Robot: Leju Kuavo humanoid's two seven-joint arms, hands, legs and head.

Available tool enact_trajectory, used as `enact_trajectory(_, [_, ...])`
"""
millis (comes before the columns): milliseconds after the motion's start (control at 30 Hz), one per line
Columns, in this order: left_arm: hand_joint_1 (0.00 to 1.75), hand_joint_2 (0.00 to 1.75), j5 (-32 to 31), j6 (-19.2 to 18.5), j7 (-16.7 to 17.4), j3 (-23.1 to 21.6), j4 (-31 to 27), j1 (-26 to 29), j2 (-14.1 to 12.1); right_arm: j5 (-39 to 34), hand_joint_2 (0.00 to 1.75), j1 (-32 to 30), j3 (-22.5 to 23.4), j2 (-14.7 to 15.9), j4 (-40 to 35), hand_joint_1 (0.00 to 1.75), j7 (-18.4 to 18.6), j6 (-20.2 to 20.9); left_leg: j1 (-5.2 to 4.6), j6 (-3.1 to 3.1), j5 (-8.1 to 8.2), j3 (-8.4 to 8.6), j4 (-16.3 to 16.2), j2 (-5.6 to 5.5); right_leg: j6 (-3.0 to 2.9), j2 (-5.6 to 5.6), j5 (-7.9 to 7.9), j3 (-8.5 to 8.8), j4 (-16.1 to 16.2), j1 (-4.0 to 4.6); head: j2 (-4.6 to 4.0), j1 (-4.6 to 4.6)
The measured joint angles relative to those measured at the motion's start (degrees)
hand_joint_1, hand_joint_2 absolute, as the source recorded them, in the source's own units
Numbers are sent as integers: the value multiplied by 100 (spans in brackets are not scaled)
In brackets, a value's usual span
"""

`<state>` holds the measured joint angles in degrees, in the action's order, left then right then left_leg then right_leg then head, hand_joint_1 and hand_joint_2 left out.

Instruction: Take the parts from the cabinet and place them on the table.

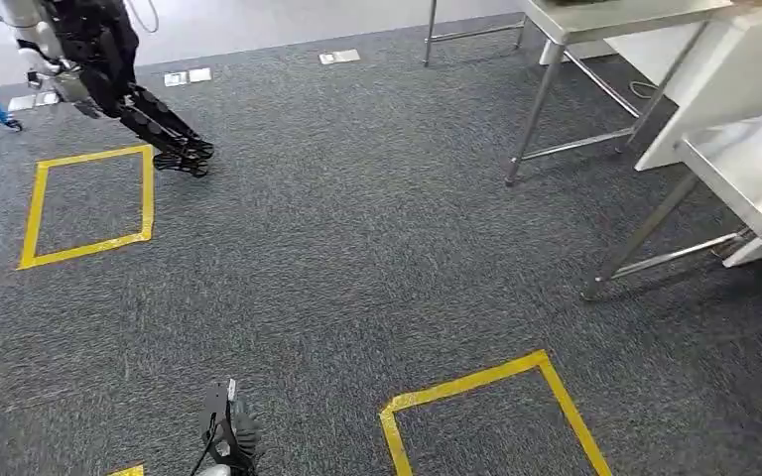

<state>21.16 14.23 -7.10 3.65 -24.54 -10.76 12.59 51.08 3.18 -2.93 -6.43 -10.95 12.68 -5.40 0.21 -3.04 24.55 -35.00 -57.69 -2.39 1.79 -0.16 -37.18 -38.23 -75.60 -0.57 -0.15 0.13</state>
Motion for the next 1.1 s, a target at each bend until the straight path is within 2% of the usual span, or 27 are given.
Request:
enact_trajectory(33, [0,0,-4,22,20,-24,24,7,-9,-9,0,-16,11,2,7,0,9,4,-4,-1,-8,0,-2,-93,32,4,47,-22,-19,-1,0,-4])
enact_trajectory(67, [0,0,-13,63,9,-57,46,18,-24,-13,0,-26,17,7,9,0,9,4,-4,8,-13,1,-7,-190,85,9,194,99,244,-3,0,-7])
enact_trajectory(100, [0,0,-17,92,-18,-85,61,29,-31,-15,0,-24,33,15,9,0,7,4,-3,24,-23,4,-9,-284,143,38,425,350,764,-9,0,0])
enact_trajectory(133, [0,0,-17,120,-46,-105,72,39,-31,-15,0,-19,50,26,9,0,2,4,-1,38,-32,7,-12,-363,184,128,630,604,1288,-43,0,-4])
enact_trajectory(167, [0,0,-15,183,-96,-133,83,50,-13,-17,0,-22,63,39,9,0,2,4,-3,63,-42,-4,-17,-432,198,441,751,799,1723,-94,0,2])
enact_trajectory(200, [0,0,6,253,-150,-163,94,56,0,-20,0,-28,72,39,11,0,4,7,-49,98,-34,-22,-58,-503,131,447,773,788,1797,-65,0,-8])
enact_trajectory(300, [0,0,46,525,-260,-199,114,115,94,-17,0,-12,100,50,11,0,28,22,-15,193,-91,-51,-3,-634,10,271,801,844,1787,-16,0,-20])
enact_trajectory(333, [0,0,46,571,-271,-199,125,131,114,-15,0,-13,107,48,11,0,33,22,-3,211,-83,-88,-33,-635,-58,187,846,853,1823,-114,0,-22])
enact_trajectory(367, [0,0,48,583,-275,-208,131,149,149,-15,0,-7,114,52,11,0,35,22,-38,222,39,-137,-160,-240,-87,136,862,850,1830,-88,0,-29])
enact_trajectory(400, [0,0,48,608,-275,-212,133,142,166,-13,0,-14,124,52,11,0,35,24,-36,255,269,-278,-478,34,-155,58,859,849,1827,-70,0,-81])
enact_trajectory(433, [0,0,48,634,-275,-218,135,139,188,-6,0,-33,135,52,11,0,35,31,-14,277,505,-474,-916,143,-173,-21,856,849,1827,-44,0,-79])
enact_trajectory(467, [0,0,48,656,-267,-232,135,144,201,2,0,-49,144,59,11,0,48,44,3,296,701,-697,-1389,182,-182,-119,849,847,1826,-25,0,-81])
enact_trajectory(500, [0,0,48,673,-260,-240,138,149,206,7,0,-57,148,66,11,0,63,50,11,307,793,-822,-1644,198,-191,-184,843,840,1825,-17,0,-81])
enact_trajectory(567, [0,0,48,686,-238,-247,142,172,212,39,0,-59,151,70,11,0,101,77,30,324,786,-908,-1826,215,-195,-293,839,838,1825,-11,0,-81])
enact_trajectory(600, [0,0,48,686,-227,-247,146,187,208,57,0,-55,151,70,11,0,105,87,38,323,655,-810,-1651,227,-198,-359,835,839,1824,-8,0,-81])
enact_trajectory(633, [0,0,48,686,-223,-247,146,193,208,85,0,-46,151,70,11,0,105,107,38,315,441,-589,-1247,262,-207,-430,826,847,1824,-8,0,-85])
enact_trajectory(667, [0,0,52,689,-223,-247,146,191,208,103,0,-35,151,70,11,0,105,127,35,292,220,-287,-716,372,-197,-495,813,858,1825,-8,0,-83])
enact_trajectory(700, [0,0,55,688,-223,-247,146,186,208,112,0,-31,151,70,11,0,105,133,14,251,92,-14,-268,675,-173,-536,797,881,1824,6,0,-88])
enact_trajectory(733, [0,0,63,689,-223,-249,146,172,210,138,0,-36,151,70,11,0,103,144,-53,231,143,65,-109,841,-134,-589,766,881,1806,75,0,-94])
enact_trajectory(800, [0,0,92,686,-216,-251,146,181,214,188,0,-31,149,79,11,0,98,177,-68,164,125,30,-107,654,-103,-711,757,900,1824,74,0,-66])
enact_trajectory(867, [0,0,107,695,-199,-251,146,201,210,210,0,-13,149,79,9,0,98,190,-87,84,90,43,-34,474,-28,-869,735,966,1850,108,0,-68])
enact_trajectory(900, [0,0,114,695,-179,-251,146,219,214,232,0,-5,149,83,9,0,98,192,-30,39,43,91,25,408,-4,-677,671,898,1773,32,0,-64])
enact_trajectory(933, [0,0,114,704,-179,-251,146,211,210,243,0,-4,149,87,9,0,96,194,-12,-15,11,90,51,345,-35,-342,516,829,1549,35,0,-50])
enact_trajectory(967, [0,0,118,706,-177,-251,146,209,210,254,0,-15,149,81,9,0,92,199,-14,-33,1,75,51,267,-70,-136,306,631,1111,19,0,-31])
enact_trajectory(1033, [0,0,122,704,-175,-251,146,228,227,286,0,-28,149,94,11,0,92,221,-17,-48,-14,60,47,66,-74,-14,-31,169,174,-8,0,-24])
enact_trajectory(1067, [0,0,125,710,-175,-251,146,249,227,297,0,-37,149,98,13,0,92,234,-17,-42,-18,61,45,-29,-32,-4,-38,59,-18,-10,0,-22])
enact_trajectory(1100, [0,0,127,721,-175,-251,146,270,225,306,0,-46,149,98,15,0,94,236,-15,-34,-23,65,41,-119,24,0,59,79,81,-19,0,-24])
